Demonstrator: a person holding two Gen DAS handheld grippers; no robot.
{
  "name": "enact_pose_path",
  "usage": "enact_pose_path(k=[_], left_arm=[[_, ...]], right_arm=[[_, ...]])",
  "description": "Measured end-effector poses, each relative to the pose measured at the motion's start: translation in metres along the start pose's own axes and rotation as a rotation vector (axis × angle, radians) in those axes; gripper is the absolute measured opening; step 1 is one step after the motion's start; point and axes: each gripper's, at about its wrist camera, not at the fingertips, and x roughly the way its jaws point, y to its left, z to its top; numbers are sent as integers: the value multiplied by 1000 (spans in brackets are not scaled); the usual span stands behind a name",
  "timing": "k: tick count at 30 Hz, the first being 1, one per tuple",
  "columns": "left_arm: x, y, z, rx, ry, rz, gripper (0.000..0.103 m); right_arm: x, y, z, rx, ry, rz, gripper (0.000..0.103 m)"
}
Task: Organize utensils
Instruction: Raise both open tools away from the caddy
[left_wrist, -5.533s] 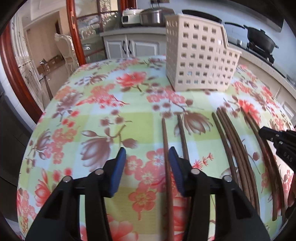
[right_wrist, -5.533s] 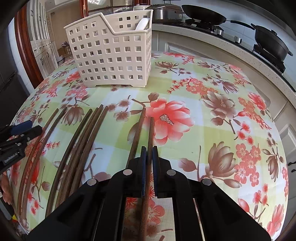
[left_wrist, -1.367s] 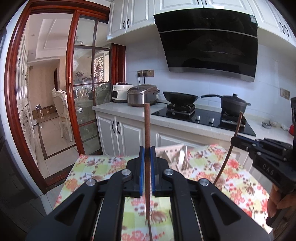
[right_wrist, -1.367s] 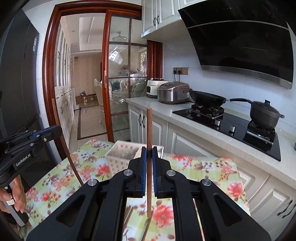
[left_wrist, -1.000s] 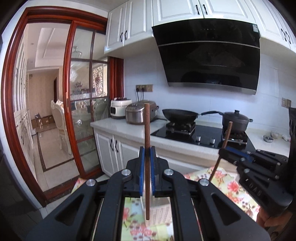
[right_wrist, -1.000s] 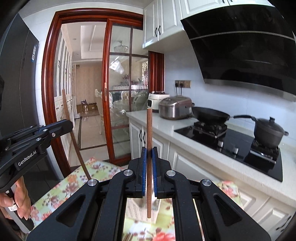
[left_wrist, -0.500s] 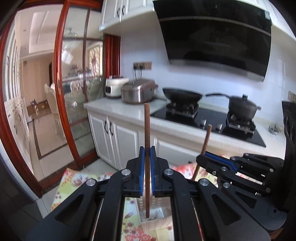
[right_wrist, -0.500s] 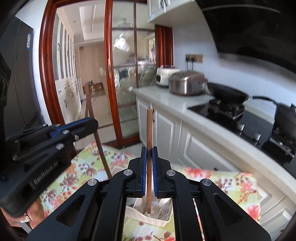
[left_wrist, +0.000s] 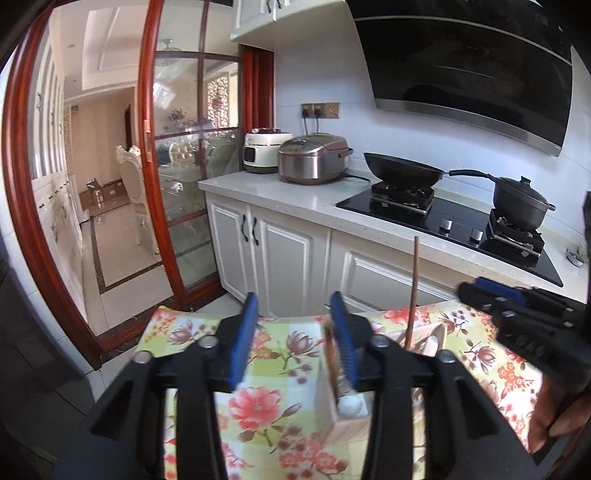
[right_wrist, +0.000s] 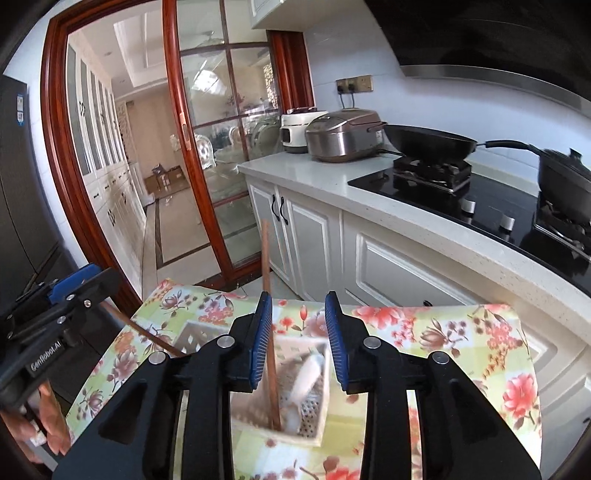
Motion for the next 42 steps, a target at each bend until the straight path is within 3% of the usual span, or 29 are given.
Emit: enact_pose_path(k=[2, 10, 15, 17, 20, 24, 25, 26, 27, 32, 33, 34, 36, 37, 38, 42], left_arm=[[-11, 6, -11, -10, -12, 15, 61], [-54, 23, -64, -64, -28, 72, 87], [-70, 19, -61, -52, -93, 86, 82], [-66, 11, -48, -13, -77, 54, 57], [-53, -4, -30, 38, -67, 57, 51], [-51, -8, -24, 21, -70, 42, 51], [-58, -6, -28, -8, -88, 27, 56], [-61, -6, -31, -24, -98, 16, 69], [-64, -6, -36, -43, -112, 6, 71], [-63, -11, -66, -94, -116, -15, 72], [-56, -12, -70, -85, -106, -9, 71], [-46, -13, -71, -76, -88, -6, 60], [-32, -11, -70, -76, -58, -15, 37], [-26, -10, -69, -80, -50, -22, 17], [-20, -8, -65, -80, -56, -61, 10], [-4, -10, -41, -57, -62, -66, 9]], right_arm=[[-12, -6, -11, 3, -2, -3, 30], [-59, -16, -82, 26, 26, -7, 30], [-77, -20, -110, 43, 29, -15, 30], [-83, -21, -113, 53, 22, -20, 30], [-91, -26, -109, 67, -3, -11, 30], [-102, -33, -103, 77, -38, -8, 30], [-103, -35, -103, 79, -42, -9, 30], [-102, -38, -103, 83, -44, -10, 30], [-100, -40, -104, 89, -43, -9, 30], [-81, -43, -111, 98, -13, -1, 30], [-77, -41, -114, 97, -4, 2, 30], [-74, -40, -116, 97, 5, 7, 30], [-71, -39, -121, 96, 12, 11, 30], [-69, -39, -123, 96, 15, 12, 30], [-68, -39, -124, 97, 18, 12, 30], [-64, -47, -128, 113, 28, 1, 30]])
